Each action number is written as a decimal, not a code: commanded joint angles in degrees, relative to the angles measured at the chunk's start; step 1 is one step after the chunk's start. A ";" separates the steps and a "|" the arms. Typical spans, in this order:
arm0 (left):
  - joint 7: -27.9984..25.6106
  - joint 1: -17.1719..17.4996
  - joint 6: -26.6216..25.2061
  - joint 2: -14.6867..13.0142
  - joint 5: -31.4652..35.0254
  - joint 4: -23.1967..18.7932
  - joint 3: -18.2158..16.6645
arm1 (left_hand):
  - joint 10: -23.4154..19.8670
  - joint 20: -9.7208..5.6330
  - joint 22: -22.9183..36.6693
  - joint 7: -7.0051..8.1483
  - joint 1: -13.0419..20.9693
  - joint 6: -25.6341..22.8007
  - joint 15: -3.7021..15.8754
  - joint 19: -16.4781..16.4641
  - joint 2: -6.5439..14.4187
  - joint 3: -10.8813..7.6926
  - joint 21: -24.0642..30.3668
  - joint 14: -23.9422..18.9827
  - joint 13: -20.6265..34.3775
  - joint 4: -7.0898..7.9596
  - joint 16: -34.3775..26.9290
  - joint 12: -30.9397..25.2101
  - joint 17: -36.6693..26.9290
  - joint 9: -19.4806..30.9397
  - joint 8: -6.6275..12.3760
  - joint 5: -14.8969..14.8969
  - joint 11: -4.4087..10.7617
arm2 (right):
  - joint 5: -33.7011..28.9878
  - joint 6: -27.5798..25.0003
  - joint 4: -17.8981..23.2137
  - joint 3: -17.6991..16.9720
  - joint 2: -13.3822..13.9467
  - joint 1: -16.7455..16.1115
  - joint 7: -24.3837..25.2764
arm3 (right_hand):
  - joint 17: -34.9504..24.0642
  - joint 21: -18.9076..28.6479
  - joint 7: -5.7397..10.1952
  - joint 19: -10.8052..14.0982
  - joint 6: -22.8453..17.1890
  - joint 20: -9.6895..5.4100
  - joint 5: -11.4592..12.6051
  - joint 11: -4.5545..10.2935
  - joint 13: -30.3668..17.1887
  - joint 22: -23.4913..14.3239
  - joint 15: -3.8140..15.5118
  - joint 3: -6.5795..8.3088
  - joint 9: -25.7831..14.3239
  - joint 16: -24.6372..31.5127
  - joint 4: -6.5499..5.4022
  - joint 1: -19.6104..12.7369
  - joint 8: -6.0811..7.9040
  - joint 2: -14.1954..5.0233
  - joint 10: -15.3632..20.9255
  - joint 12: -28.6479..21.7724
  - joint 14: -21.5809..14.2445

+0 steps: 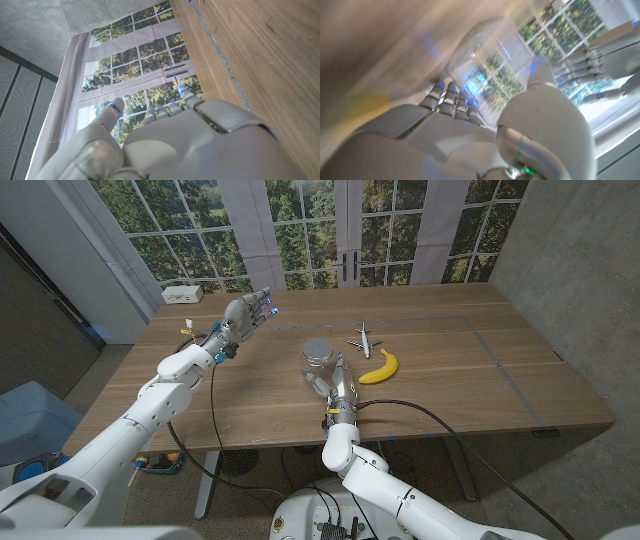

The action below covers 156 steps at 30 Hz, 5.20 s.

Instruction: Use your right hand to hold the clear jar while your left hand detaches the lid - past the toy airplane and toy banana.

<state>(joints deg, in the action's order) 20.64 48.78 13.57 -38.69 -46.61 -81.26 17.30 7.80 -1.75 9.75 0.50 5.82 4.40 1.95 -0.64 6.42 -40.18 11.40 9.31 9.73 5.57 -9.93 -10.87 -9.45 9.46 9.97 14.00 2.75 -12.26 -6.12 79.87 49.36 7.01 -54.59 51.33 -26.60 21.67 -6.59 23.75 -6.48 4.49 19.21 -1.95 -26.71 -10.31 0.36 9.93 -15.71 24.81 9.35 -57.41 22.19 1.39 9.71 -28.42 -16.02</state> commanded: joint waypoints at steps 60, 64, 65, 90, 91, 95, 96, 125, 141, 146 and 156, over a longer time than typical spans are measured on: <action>0.60 -6.51 -1.84 -14.24 22.62 -13.29 5.73 | -12.66 6.33 0.95 11.72 20.16 -13.18 2.07 -22.26 -10.12 1.54 2.88 -22.92 1.92 -16.76 -1.87 -1.79 -1.39 1.43 2.89 -3.86 0.08 | -14.65 -1.11 4.95 -2.90 8.54 2.09 3.82 | -35.65 25.82 9.33 10.79 -50.70 -8.80 -7.83 8.81 -10.26 -8.35 12.31 8.06 4.55 22.77 0.04 -14.16 19.90 -3.34 48.66 -17.76 -39.36; 1.75 -7.11 -2.29 -14.74 23.38 -13.94 6.32 | -12.30 5.93 0.93 11.95 21.44 -12.40 1.89 -23.57 -10.86 1.79 3.18 -22.82 1.95 -16.69 -1.75 -1.64 -1.41 1.43 2.52 -3.88 -0.04 | -15.36 -1.88 5.71 -2.76 9.18 2.26 4.12 | -36.06 26.03 9.49 10.56 -50.84 -8.86 -7.80 8.87 -10.25 -8.16 12.32 8.24 4.66 22.58 -0.01 -14.10 19.77 -3.29 48.79 -17.52 -39.43; 2.16 -7.31 -2.41 -14.79 23.44 -13.97 6.50 | -12.29 5.72 0.91 11.95 21.78 -12.40 1.79 -23.94 -11.03 1.84 3.26 -22.89 1.95 -16.69 -1.76 -1.64 -1.41 1.43 2.51 -3.88 -0.13 | -15.55 -1.65 5.68 -2.70 9.38 2.34 4.37 | -36.10 26.04 9.52 10.54 -50.84 -8.88 -7.80 8.83 -10.28 -8.15 12.32 8.25 4.66 22.56 -0.02 -14.09 19.76 -3.27 48.79 -17.52 -39.43; 6.58 -11.94 -5.47 -13.93 27.28 -14.11 10.56 | -11.75 5.49 0.35 11.95 27.04 -11.65 -0.90 -25.22 -14.74 3.97 2.00 -20.76 1.78 -15.86 -0.71 -1.24 -1.01 1.36 1.85 -3.10 -0.09 | -24.92 -4.02 7.54 -0.18 14.96 4.67 4.40 | -40.72 28.28 11.86 8.37 -53.11 -11.09 -5.21 10.11 -10.83 -6.23 12.45 8.17 5.07 21.01 -0.94 -12.68 18.66 -1.74 50.60 -15.61 -40.05; 6.34 -12.03 -5.41 -13.95 27.89 -14.29 10.70 | -11.52 5.72 0.33 11.99 27.19 -11.61 -1.02 -25.31 -15.15 4.33 1.90 -20.75 1.74 -15.78 -0.71 -1.14 -0.97 1.34 1.75 -2.80 0.36 | -26.50 -6.96 7.04 0.02 14.25 4.85 4.79 | -40.91 28.34 11.92 8.13 -53.12 -11.16 -5.11 10.21 -10.94 -6.15 12.45 8.15 5.07 20.93 -0.98 -12.63 18.58 -1.68 50.43 -15.47 -40.03; 4.49 -11.97 -5.26 -14.36 31.10 -15.90 11.02 | -10.88 6.44 0.28 12.07 28.05 -11.26 -1.46 -25.50 -16.02 5.38 1.56 -19.78 1.63 -15.66 -0.36 -0.90 -0.85 1.28 1.42 -1.80 1.32 | -27.25 -6.99 6.45 0.50 14.37 5.52 5.16 | -41.35 28.65 11.89 8.01 -53.55 -11.13 -4.83 10.40 -10.74 -5.93 12.45 8.12 5.08 20.76 -1.03 -12.56 18.52 -1.53 50.93 -15.20 -40.06; 3.91 -11.83 -5.26 -14.47 31.84 -16.38 11.02 | -10.64 6.56 0.28 12.08 28.30 -11.11 -1.57 -25.48 -16.12 5.58 1.46 -19.48 1.60 -15.65 -0.28 -0.81 -0.83 1.27 1.34 -1.59 1.29 | -27.08 -6.84 6.44 0.49 14.34 5.57 5.16 | -41.44 28.69 11.92 7.90 -53.59 -11.16 -4.76 10.34 -10.85 -5.87 12.45 8.13 5.08 20.74 -1.04 -12.55 18.48 -1.52 50.84 -15.15 -40.10; 10.00 -15.59 -3.40 -12.54 33.30 -15.71 13.45 | -10.03 6.68 0.27 12.11 39.41 -10.55 -2.49 -26.13 -12.68 6.88 0.23 -18.94 1.42 -15.46 -0.46 -1.00 -0.77 1.55 1.75 2.63 0.08 | -28.46 -6.71 8.66 1.58 15.44 5.66 4.38 | -43.05 30.75 11.82 5.86 -54.66 -11.34 -2.76 10.57 -11.38 -3.80 12.46 8.35 5.09 19.74 -1.24 -12.23 16.94 -0.81 52.46 -13.18 -41.06; 7.62 -15.53 -7.09 -13.67 38.85 -19.59 14.36 | -13.02 1.53 0.33 12.10 51.55 -14.92 0.94 -32.69 -7.68 5.52 1.58 -23.44 1.48 -16.40 -1.59 -2.23 -0.73 1.74 2.70 -0.92 0.38 | -28.17 -4.77 8.30 0.84 15.13 5.34 5.89 | -43.12 31.81 11.58 5.21 -55.14 -11.22 -2.02 10.73 -11.66 -2.89 12.44 8.56 5.09 19.36 -1.25 -12.03 16.25 -0.46 53.21 -12.24 -41.60; 6.35 -14.59 -6.72 -13.02 37.96 -19.25 13.89 | -20.57 -3.64 0.82 10.69 57.74 -21.10 5.62 -40.89 -6.34 9.48 4.02 -32.72 1.74 -15.99 -3.49 -4.19 -1.16 1.88 3.45 -3.40 0.61 | -28.18 -4.10 8.15 0.73 15.13 5.25 6.44 | -43.12 32.09 11.56 5.07 -55.38 -11.21 -1.88 10.79 -11.77 -2.68 12.44 8.65 5.09 19.25 -1.21 -12.03 16.12 -0.35 53.31 -12.00 -41.69; 6.27 -13.84 -7.23 -10.62 33.41 -16.67 13.94 | -35.13 -7.62 1.63 3.29 54.21 -27.59 10.41 -57.52 -5.99 15.35 12.12 -50.45 2.03 -14.10 -6.83 -7.65 -1.12 2.38 3.97 -3.68 0.72 | -28.40 -2.72 7.25 0.71 14.84 5.41 7.88 | -43.14 32.60 11.56 4.79 -55.42 -11.22 -1.62 10.81 -11.74 -2.30 12.44 8.81 5.08 19.07 -1.18 -11.92 15.72 -0.15 53.72 -11.46 -41.94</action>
<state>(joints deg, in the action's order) 27.61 34.05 7.27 -51.15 -9.69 -99.50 31.15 -21.82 -7.51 11.20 5.46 63.16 -22.36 -3.51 -55.05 0.01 -25.43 21.90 -31.65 11.56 -8.78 -16.43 -17.80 -10.77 11.48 13.56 10.13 1.84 -40.52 -10.41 87.99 50.26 22.19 -49.22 57.79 -41.00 53.87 -12.26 33.61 -32.25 1.73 17.30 -12.78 -30.28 -12.54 -10.04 11.59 -10.55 43.57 10.20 -64.48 38.03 6.73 41.17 -40.13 -39.33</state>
